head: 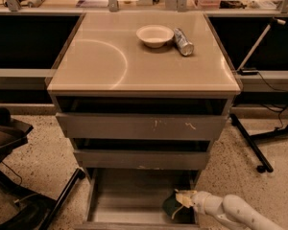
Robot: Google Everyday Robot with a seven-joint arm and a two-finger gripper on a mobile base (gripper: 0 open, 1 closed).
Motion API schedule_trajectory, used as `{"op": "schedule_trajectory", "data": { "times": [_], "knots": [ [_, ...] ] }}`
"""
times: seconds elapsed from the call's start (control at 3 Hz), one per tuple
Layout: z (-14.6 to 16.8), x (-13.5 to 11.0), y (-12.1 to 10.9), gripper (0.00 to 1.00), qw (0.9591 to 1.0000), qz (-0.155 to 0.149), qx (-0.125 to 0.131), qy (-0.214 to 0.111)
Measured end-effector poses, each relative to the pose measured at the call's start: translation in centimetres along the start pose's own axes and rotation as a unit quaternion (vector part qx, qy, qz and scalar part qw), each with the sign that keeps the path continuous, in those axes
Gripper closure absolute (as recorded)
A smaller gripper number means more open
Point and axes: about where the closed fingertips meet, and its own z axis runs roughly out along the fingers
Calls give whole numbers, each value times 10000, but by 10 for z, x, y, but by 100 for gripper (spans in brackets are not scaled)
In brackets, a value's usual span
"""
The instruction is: Place sponge into bottom drawer
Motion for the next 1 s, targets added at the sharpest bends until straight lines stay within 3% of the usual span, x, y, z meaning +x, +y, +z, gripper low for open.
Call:
{"op": "schedule_trajectory", "data": {
  "times": [0.67, 1.0],
  "knots": [
    [54, 29, -23, 100, 9991, -254, 331, 60],
    [56, 30, -23, 81, 9991, -253, 332, 63]
  ]
}}
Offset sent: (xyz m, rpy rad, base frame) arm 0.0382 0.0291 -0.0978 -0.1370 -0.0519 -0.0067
